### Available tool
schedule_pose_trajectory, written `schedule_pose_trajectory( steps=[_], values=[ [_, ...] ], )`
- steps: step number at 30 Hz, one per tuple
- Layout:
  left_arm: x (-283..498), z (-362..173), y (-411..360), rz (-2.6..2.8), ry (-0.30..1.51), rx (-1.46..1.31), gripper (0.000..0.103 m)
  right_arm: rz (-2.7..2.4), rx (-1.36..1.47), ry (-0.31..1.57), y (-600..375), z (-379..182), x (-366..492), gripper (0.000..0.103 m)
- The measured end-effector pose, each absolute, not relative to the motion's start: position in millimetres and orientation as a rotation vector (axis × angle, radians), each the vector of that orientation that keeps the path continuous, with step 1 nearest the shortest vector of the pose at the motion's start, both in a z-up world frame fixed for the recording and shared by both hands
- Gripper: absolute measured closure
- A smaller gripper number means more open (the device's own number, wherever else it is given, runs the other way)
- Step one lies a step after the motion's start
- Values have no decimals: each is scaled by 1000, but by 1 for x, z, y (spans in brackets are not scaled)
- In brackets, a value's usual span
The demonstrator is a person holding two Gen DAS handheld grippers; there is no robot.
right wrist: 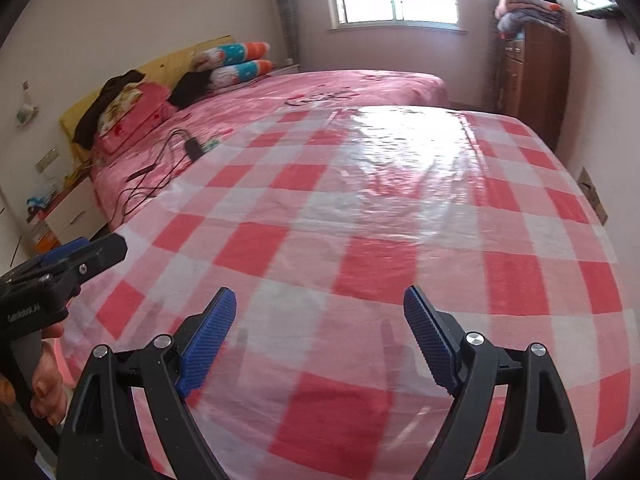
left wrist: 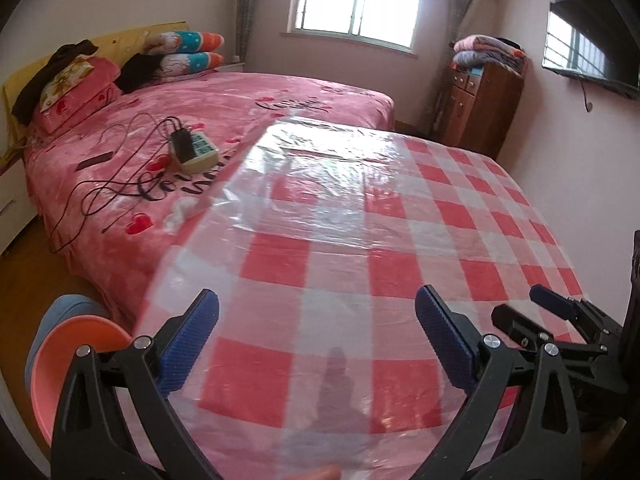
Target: Collect trash
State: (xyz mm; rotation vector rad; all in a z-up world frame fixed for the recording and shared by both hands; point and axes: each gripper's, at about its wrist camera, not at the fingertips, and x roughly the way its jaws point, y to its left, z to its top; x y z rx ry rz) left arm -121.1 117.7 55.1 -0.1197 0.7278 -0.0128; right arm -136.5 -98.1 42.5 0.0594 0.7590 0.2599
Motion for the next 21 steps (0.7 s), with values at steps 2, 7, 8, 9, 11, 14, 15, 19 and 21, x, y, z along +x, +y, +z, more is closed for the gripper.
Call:
schedule_pose_trajectory(
  steps=[2,7,8,9,11,14,15,19,21],
  values=[
    [-118,55,108,-26,731,-107,4,236,61,748,-108,44,-136,18],
    [-113,56,87,-50,729,-81,4,173,51,719,-129,46,-137,18],
    [-112,57,82,-53,727,-74,4,163,53,714,-134,46,-137,18],
    [-111,57,78,-57,725,-67,4,157,54,710,-138,47,-138,18],
    [-109,58,70,-62,722,-60,4,140,54,700,-146,48,-139,18],
    [-106,59,60,-70,723,-55,4,114,54,690,-156,49,-140,18],
    [-105,58,56,-73,724,-54,4,105,54,686,-159,49,-140,18],
    [-101,57,41,-80,732,-41,4,73,49,676,-171,49,-141,18],
    [-98,57,34,-85,735,-36,4,59,46,676,-176,48,-140,18]
  ],
)
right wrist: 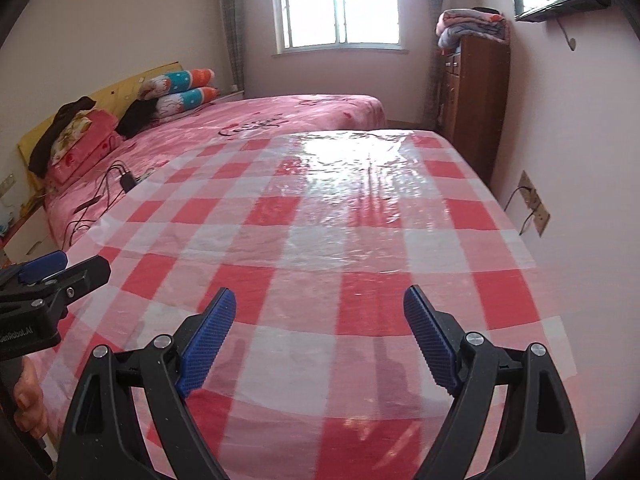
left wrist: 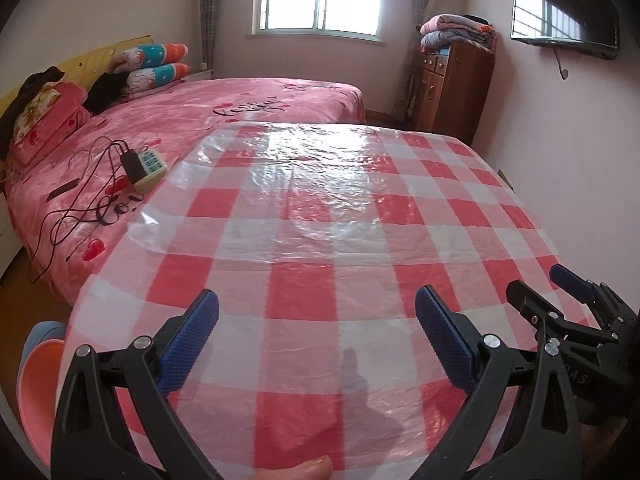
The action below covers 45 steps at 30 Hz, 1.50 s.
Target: Collect trash
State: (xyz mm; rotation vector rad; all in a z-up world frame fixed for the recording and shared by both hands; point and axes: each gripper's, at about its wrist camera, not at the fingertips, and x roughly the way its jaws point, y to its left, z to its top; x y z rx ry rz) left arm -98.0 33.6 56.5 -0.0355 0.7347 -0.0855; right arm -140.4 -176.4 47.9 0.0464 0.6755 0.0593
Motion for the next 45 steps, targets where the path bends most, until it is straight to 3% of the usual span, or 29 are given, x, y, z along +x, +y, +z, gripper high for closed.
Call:
schedule_pose_trajectory(
  steps=[20,45],
  values=[
    [-92,52,-15,-104,727,46,4,-4,63,673,-205,45,-141,18],
    [-84,46,-16,-105,734,24,4,-8,72,702,-208,40,-134,14]
  ],
)
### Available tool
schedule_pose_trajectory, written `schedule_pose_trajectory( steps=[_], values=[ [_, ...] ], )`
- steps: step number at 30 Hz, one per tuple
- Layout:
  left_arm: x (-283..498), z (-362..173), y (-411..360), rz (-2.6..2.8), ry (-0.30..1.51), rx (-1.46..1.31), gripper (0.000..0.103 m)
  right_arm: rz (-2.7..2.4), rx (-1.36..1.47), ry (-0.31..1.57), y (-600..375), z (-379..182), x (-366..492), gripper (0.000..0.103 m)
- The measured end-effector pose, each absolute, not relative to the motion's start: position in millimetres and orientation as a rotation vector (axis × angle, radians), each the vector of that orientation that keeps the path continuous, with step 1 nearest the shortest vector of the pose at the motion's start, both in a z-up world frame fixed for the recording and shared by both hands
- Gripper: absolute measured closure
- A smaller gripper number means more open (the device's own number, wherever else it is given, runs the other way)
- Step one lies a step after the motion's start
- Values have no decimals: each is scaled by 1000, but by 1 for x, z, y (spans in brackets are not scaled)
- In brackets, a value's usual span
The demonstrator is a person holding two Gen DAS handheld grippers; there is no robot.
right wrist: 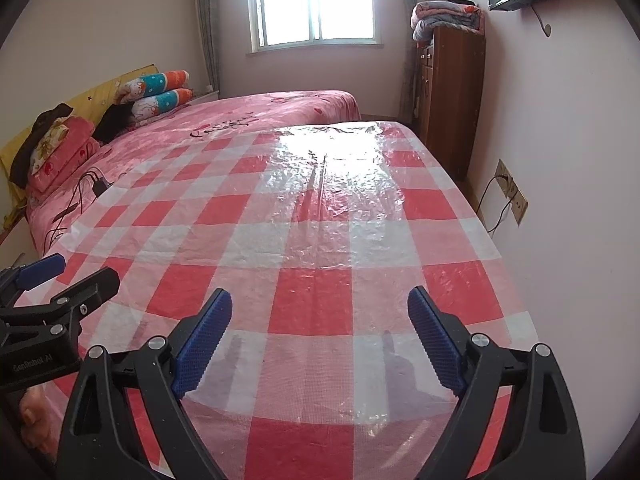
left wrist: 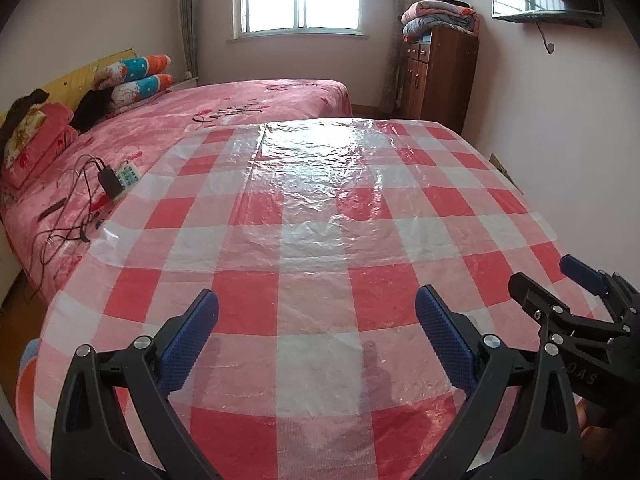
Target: Collect trash
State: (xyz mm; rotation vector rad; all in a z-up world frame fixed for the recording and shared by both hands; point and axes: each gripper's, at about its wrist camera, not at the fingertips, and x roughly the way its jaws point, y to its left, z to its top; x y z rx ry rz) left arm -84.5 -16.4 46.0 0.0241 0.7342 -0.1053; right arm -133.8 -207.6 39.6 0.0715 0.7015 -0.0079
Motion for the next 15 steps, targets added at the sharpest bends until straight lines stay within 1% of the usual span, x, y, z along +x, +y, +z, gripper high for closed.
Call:
schedule_pose_trajectory(
  steps=[3,5,13,15],
  values=[
    [-78,40,-16,-97,759,28,4,-11,80,731,-209,37,-127,14],
    [-69,34,-17,-93,799,34,4,-14,88,754,-210,34,-122,13],
    [-33,11,-22,-44,923,46,4,-67,126,885,-219,21,-91,12],
    [-26,6,-23,-39,950,39,4,-106,98,911,-218,18,-82,9]
  ],
)
